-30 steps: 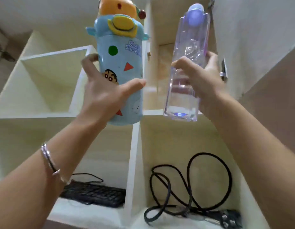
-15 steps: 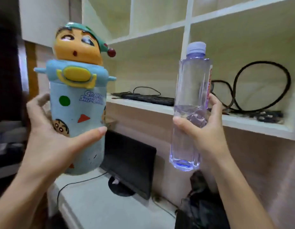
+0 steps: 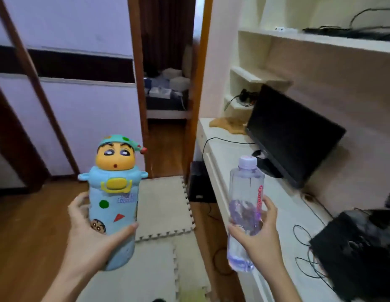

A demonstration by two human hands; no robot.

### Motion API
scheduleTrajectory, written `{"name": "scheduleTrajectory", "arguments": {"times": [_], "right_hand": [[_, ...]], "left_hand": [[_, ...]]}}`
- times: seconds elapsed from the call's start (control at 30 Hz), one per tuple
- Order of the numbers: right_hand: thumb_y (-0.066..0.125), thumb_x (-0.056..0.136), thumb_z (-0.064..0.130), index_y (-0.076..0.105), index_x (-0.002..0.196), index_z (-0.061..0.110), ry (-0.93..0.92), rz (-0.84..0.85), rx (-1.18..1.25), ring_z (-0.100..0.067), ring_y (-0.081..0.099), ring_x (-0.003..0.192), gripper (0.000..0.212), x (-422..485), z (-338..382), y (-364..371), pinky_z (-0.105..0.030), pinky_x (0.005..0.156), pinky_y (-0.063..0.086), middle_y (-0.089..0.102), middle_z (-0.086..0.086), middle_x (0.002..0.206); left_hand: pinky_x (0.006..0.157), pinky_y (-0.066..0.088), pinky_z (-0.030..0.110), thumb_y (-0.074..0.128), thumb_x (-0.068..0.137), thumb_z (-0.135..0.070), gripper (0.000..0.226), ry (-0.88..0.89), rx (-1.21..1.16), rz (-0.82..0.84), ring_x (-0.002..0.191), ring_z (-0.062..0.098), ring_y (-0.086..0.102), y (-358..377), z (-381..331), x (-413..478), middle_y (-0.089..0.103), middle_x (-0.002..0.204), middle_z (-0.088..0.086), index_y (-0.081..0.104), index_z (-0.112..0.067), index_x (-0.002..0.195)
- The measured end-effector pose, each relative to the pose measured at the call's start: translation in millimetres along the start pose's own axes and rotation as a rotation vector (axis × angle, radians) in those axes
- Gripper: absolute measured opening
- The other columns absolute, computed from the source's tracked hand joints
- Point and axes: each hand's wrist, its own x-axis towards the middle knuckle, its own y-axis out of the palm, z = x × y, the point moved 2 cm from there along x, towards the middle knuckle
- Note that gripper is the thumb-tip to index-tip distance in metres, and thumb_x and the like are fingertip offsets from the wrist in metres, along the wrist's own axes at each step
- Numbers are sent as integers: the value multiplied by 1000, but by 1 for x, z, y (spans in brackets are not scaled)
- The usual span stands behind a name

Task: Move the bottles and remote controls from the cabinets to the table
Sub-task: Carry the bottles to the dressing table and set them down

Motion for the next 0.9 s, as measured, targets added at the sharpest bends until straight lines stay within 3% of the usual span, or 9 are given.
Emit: {"name": "scheduleTrajectory", "arguments": {"times": [0.1,0.17,0.3,0.37,0.43,0.5,0.57,0.7,0.9], "right_hand": [[78,67,-2,26,114,42,57,156,0,9,60,82,83,-13,-20,50,-6,75,45,47,25,97],[77,66,-8,26,115,38,72,240,-9,18,58,77,84,-19,-28,82,4,64,42,45,25,95],[80,63,-5,30,127,28,77,421,-67,-10,59,91,88,-24,-38,152,-9,73,41,54,6,102],[80,62,-6,29,131,21,46,518,-99,-15,57,93,89,-26,-36,191,-8,72,41,53,5,102],[78,65,-7,28,129,21,28,612,-107,-5,56,90,86,-30,-32,235,1,68,43,49,16,99],[77,66,-5,26,131,20,24,700,-106,-1,55,90,86,-35,-29,282,5,66,42,49,14,101],[78,67,-2,25,133,20,28,762,-113,-3,56,89,88,-39,-28,332,-3,70,43,49,12,102],[80,64,-1,25,122,32,6,822,-129,7,55,88,86,-45,-23,432,-25,84,44,47,22,98],[79,64,-4,24,118,34,-22,896,-134,6,56,89,86,-47,-4,549,-21,81,44,51,12,101]], "left_hand": [[86,43,38,89,36,-26,107,-127,28,-139,85,4,52,-47,38,-21,46,101,-5,27,-31,123],[84,44,37,88,43,-16,103,-188,39,-218,84,-2,50,-75,60,-35,44,95,-18,26,-34,123],[82,44,36,79,40,-18,107,-309,10,-376,85,-3,51,-129,97,-57,44,95,-22,26,-28,133],[82,46,37,80,38,-21,106,-358,-4,-448,87,0,54,-157,116,-66,47,98,-23,30,-28,130],[84,48,39,83,32,-29,112,-403,-10,-506,91,9,58,-184,134,-69,53,103,-14,32,-25,132],[87,49,42,89,41,-17,108,-443,-14,-575,98,20,58,-212,153,-68,54,110,-2,32,-21,133],[87,49,43,86,54,1,97,-471,4,-630,98,22,58,-242,175,-61,53,110,0,32,-19,133],[78,47,36,83,57,5,91,-512,20,-719,85,12,54,-309,210,-34,52,103,-2,35,-16,131],[85,48,43,82,58,6,92,-572,-21,-867,91,20,55,-393,243,3,52,107,1,33,-18,133]]}}
